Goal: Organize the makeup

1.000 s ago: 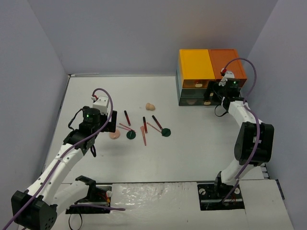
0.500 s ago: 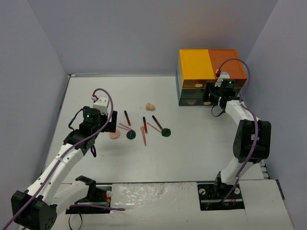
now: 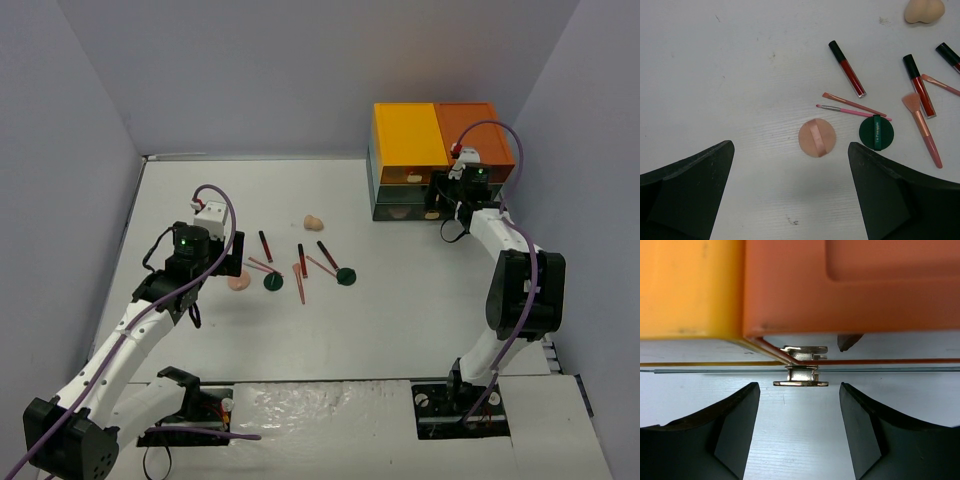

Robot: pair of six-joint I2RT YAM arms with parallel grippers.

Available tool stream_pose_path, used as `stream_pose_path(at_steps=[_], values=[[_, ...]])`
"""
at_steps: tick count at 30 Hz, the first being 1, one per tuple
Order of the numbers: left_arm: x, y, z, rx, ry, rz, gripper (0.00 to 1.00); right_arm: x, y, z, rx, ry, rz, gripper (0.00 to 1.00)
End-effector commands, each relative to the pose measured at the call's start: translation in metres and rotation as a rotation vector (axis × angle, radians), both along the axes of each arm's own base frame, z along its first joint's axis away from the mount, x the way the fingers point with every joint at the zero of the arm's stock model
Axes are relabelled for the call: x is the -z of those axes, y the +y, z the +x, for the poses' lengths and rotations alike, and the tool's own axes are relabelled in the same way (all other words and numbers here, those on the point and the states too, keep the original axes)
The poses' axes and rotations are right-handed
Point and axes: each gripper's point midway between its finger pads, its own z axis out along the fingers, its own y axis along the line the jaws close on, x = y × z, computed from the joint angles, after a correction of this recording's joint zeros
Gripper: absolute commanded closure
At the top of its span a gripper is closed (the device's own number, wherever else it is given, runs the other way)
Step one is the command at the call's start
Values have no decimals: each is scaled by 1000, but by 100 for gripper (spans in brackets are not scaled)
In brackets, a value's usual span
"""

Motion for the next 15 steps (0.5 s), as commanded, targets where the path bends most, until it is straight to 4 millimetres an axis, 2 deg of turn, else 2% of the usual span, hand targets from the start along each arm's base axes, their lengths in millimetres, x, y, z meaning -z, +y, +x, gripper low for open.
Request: stream_pose_path(at_steps=[1, 8, 15], values=[[-25, -3, 10, 3, -85, -16, 3, -46, -3, 26, 9, -158, -34, 39], [-24, -3, 9, 4, -82, -13, 3, -49, -2, 28, -10, -172, -51, 47], [-25, -3, 9, 6, -84, -13, 3, -45, -2, 27, -28, -165, -74, 64]])
